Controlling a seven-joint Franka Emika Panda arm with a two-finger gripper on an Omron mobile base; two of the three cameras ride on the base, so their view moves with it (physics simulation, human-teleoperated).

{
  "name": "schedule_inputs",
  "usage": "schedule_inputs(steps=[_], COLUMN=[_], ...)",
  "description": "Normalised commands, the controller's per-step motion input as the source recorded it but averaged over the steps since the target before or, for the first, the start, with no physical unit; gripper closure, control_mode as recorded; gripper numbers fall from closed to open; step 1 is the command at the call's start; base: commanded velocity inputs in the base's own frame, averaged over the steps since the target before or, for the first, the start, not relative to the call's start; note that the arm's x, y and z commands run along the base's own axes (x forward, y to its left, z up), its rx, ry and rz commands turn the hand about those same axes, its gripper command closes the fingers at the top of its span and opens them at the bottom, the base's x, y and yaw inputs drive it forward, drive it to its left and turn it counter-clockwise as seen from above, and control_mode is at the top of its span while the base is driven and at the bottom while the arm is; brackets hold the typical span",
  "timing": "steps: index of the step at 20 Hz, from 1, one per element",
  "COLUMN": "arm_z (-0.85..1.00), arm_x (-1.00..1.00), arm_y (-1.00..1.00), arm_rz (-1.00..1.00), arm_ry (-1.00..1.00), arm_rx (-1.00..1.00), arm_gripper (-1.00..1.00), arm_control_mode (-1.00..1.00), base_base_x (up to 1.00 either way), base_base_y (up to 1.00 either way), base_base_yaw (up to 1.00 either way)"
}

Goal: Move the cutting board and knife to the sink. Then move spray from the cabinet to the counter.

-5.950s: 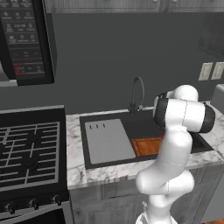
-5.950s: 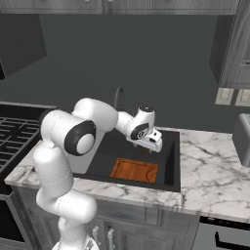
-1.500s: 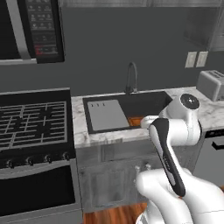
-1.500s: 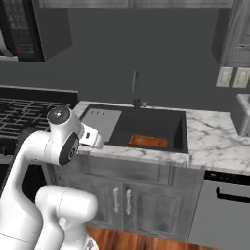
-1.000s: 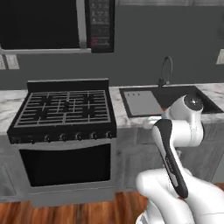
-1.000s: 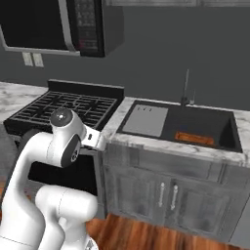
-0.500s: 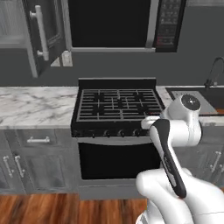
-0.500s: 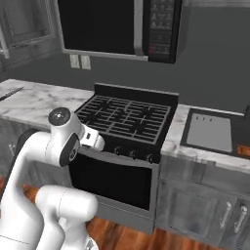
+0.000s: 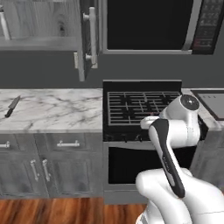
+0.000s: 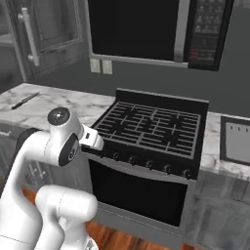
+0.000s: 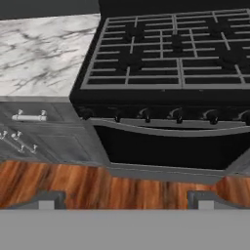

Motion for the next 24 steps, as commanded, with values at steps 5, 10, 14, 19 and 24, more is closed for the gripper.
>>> schedule_inputs(steps=[5,10,14,19,24], arm_z=[0.0,0.0,0.0,0.0,0.0], arm_x=[0.0,0.0,0.0,0.0,0.0], arm_y=[0.0,0.0,0.0,0.0,0.0], arm_rz=[0.0,0.0,0.0,0.0,0.0], arm_ry=[0.0,0.0,0.0,0.0,0.0], arm_rx=[0.0,0.0,0.0,0.0,0.0], arm_gripper=[-1.0,-1.0,-1.0,-1.0,-1.0], arm_control_mode=[1.0,1.0,1.0,1.0,1.0], base_base_x=[0.06,-0.2,-0.07,0.4,0.77], base_base_y=[0.96,1.0,1.0,0.99,0.4], base_base_yaw=[0.0,0.0,0.0,-0.09,-0.15])
